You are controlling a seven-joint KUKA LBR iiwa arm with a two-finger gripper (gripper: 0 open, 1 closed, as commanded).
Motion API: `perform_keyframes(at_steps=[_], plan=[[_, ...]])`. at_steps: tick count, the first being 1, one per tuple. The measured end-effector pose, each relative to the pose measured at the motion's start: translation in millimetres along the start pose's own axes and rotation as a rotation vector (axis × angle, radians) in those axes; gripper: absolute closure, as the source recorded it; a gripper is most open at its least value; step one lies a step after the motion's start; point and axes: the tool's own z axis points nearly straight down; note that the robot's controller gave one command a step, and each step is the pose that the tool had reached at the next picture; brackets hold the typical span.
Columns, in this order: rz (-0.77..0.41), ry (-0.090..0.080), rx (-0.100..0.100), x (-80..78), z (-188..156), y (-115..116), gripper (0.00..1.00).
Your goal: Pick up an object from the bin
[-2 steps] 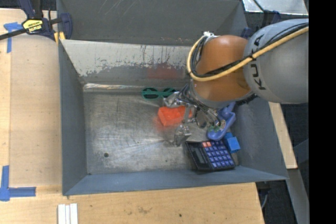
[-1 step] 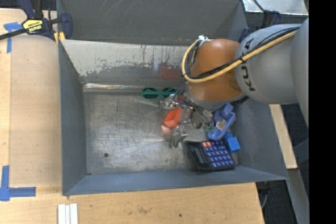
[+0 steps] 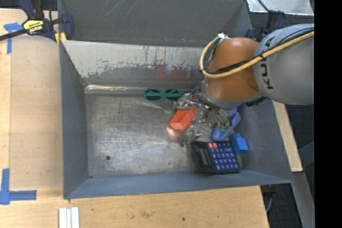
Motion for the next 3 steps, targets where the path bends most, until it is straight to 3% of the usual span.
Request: perform_keyframes(at_steps=[1, 3], plan=[[0.041, 0.006, 0.005, 8.4, -12.1, -25.7, 1.0], [0.042, 0.01, 0.005, 11.0, -14.3, -24.7, 1.0]])
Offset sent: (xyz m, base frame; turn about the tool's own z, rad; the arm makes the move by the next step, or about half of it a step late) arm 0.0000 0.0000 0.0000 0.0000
